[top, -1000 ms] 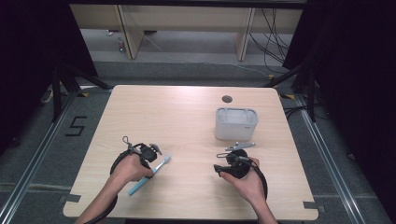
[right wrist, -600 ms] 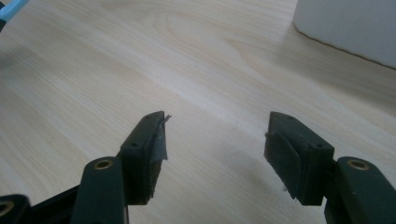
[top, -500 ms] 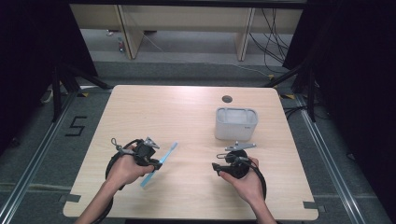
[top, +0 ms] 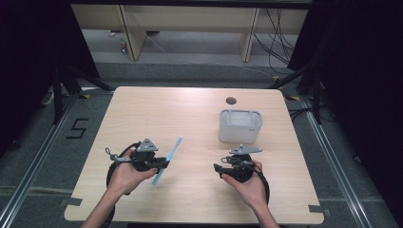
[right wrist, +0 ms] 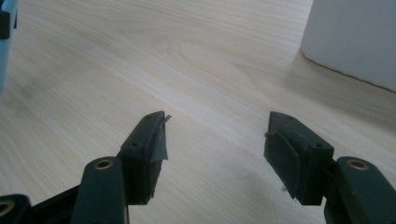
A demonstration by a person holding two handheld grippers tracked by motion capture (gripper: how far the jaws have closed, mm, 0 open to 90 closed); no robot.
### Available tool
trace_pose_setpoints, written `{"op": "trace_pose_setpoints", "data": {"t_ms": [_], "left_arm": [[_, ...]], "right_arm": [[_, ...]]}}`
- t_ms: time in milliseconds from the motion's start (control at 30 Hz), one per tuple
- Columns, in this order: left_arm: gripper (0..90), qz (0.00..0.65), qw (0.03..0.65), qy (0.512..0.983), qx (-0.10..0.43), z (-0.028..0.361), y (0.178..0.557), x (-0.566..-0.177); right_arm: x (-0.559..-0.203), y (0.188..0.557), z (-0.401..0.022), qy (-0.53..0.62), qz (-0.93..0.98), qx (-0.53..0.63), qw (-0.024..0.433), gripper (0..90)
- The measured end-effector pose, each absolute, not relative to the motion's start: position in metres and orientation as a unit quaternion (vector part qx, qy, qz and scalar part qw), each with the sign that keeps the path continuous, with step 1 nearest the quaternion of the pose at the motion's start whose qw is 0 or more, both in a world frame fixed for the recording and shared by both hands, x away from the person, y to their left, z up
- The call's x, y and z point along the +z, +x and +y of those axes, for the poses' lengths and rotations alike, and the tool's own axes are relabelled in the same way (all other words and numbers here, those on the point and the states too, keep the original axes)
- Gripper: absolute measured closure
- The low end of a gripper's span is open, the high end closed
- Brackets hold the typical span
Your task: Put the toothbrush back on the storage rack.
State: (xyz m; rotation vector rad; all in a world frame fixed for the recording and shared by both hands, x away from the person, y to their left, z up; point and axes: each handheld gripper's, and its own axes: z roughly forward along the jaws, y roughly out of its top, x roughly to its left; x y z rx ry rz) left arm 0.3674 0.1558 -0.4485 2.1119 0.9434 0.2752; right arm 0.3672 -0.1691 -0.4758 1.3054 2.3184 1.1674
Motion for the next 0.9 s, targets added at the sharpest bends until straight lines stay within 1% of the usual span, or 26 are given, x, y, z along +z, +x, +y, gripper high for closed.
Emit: {"op": "trace_pose_setpoints", "data": {"t_ms": [33, 167, 233, 267, 333, 367, 400, 433, 500, 533, 567, 667, 700, 767, 833, 867, 900], "left_arm": [[78.5, 0.374, 0.405, 0.827, 0.111, 0.156, 0.367, -0.450], [78.5, 0.371, 0.437, 0.810, 0.124, 0.157, 0.365, -0.453], [78.5, 0.369, 0.442, 0.808, 0.126, 0.157, 0.364, -0.453], [78.5, 0.369, 0.450, 0.803, 0.130, 0.157, 0.364, -0.454], [78.5, 0.369, 0.481, 0.786, 0.122, 0.157, 0.363, -0.457], [78.5, 0.368, 0.481, 0.787, 0.123, 0.157, 0.363, -0.457], [78.5, 0.366, 0.486, 0.784, 0.127, 0.157, 0.363, -0.458], [78.5, 0.366, 0.486, 0.784, 0.127, 0.157, 0.363, -0.458], [78.5, 0.366, 0.495, 0.776, 0.136, 0.157, 0.362, -0.460], [78.5, 0.362, 0.502, 0.773, 0.141, 0.157, 0.361, -0.460], [78.5, 0.363, 0.508, 0.768, 0.143, 0.156, 0.361, -0.460], [78.5, 0.359, 0.521, 0.759, 0.153, 0.154, 0.359, -0.460], [78.5, 0.358, 0.529, 0.754, 0.155, 0.154, 0.359, -0.460], [78.5, 0.353, 0.538, 0.749, 0.155, 0.152, 0.359, -0.460], [78.5, 0.355, 0.542, 0.746, 0.152, 0.150, 0.358, -0.461], [78.5, 0.354, 0.542, 0.746, 0.155, 0.150, 0.358, -0.461], [78.5, 0.354, 0.542, 0.746, 0.156, 0.149, 0.358, -0.461]], "right_arm": [[-0.476, 0.367, -0.169, 0.449, 0.791, 0.402, 0.110, 39.2], [-0.476, 0.365, -0.168, 0.449, 0.787, 0.409, 0.111, 39.5], [-0.476, 0.364, -0.166, 0.459, 0.777, 0.417, 0.105, 39.6], [-0.477, 0.366, -0.168, 0.443, 0.783, 0.422, 0.109, 39.6], [-0.475, 0.365, -0.168, 0.445, 0.775, 0.434, 0.112, 40.3], [-0.474, 0.365, -0.167, 0.445, 0.772, 0.440, 0.110, 40.7], [-0.474, 0.364, -0.165, 0.448, 0.767, 0.449, 0.096, 41.3], [-0.474, 0.364, -0.165, 0.448, 0.767, 0.449, 0.096, 41.3], [-0.473, 0.363, -0.165, 0.435, 0.762, 0.468, 0.109, 42.5], [-0.472, 0.362, -0.164, 0.440, 0.756, 0.474, 0.103, 42.8], [-0.472, 0.362, -0.163, 0.440, 0.753, 0.478, 0.109, 43.1], [-0.471, 0.361, -0.162, 0.443, 0.747, 0.484, 0.106, 44.0], [-0.471, 0.361, -0.162, 0.438, 0.743, 0.493, 0.113, 44.4], [-0.469, 0.361, -0.161, 0.434, 0.743, 0.498, 0.105, 45.3], [-0.468, 0.360, -0.160, 0.433, 0.740, 0.502, 0.116, 46.3], [-0.467, 0.360, -0.158, 0.439, 0.734, 0.508, 0.103, 46.9], [-0.467, 0.361, -0.157, 0.434, 0.736, 0.507, 0.117, 47.5]]}}
